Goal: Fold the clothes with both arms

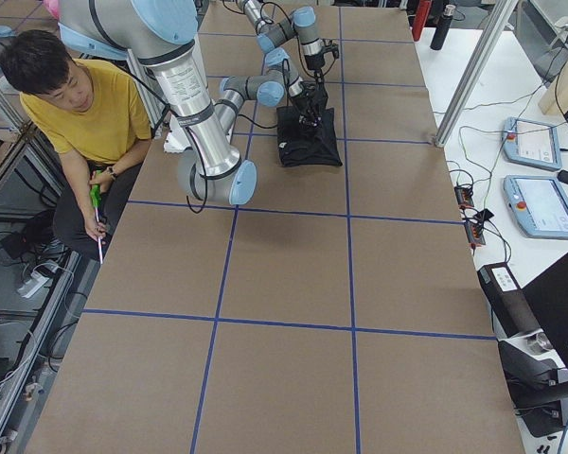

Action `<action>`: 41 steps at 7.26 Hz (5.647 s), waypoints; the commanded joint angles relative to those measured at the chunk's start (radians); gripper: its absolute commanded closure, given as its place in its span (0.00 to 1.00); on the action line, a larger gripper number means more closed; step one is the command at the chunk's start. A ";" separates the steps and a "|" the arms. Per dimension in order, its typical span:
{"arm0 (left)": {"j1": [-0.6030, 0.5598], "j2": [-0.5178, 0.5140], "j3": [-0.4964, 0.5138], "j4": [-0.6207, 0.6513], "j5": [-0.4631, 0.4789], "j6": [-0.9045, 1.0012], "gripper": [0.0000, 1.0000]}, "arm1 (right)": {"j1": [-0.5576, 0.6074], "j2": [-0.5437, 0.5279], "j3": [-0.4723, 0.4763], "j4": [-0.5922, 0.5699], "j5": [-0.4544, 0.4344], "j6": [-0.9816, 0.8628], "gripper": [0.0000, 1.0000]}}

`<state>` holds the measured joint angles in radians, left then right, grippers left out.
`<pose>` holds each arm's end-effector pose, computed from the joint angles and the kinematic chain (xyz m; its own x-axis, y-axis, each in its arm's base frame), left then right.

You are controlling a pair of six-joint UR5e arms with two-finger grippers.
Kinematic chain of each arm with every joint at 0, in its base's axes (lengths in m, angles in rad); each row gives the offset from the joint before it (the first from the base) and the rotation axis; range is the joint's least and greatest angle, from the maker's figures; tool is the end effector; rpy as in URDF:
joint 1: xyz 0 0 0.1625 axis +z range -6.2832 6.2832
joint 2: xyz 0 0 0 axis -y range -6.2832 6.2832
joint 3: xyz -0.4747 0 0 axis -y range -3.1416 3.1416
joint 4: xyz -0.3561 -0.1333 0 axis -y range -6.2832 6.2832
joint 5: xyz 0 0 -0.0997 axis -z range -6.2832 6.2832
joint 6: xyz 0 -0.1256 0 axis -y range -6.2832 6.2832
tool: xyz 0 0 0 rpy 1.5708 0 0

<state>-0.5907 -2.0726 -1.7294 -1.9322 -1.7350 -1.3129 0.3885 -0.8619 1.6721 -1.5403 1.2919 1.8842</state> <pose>0.4914 -0.4653 0.3398 0.5297 -0.0522 -0.8466 0.3088 0.9415 0.1351 -0.5944 -0.4247 0.2711 0.4164 0.4907 0.7654 -0.7173 0.6946 -0.0551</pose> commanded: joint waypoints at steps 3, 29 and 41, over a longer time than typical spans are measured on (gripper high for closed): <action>-0.001 -0.009 0.016 -0.001 0.000 0.014 0.00 | 0.082 0.033 -0.063 0.003 0.087 -0.116 0.01; -0.324 0.224 -0.215 0.188 -0.178 0.807 0.00 | 0.387 -0.121 0.044 -0.049 0.568 -0.817 0.00; -1.021 0.564 0.025 0.239 -0.429 1.591 0.00 | 1.179 -1.013 0.198 -0.078 1.040 -1.979 0.00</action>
<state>-1.5753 -1.5428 -1.7130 -1.6965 -2.1634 0.2449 1.5391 -1.8527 1.8828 -1.6184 2.3213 -0.0951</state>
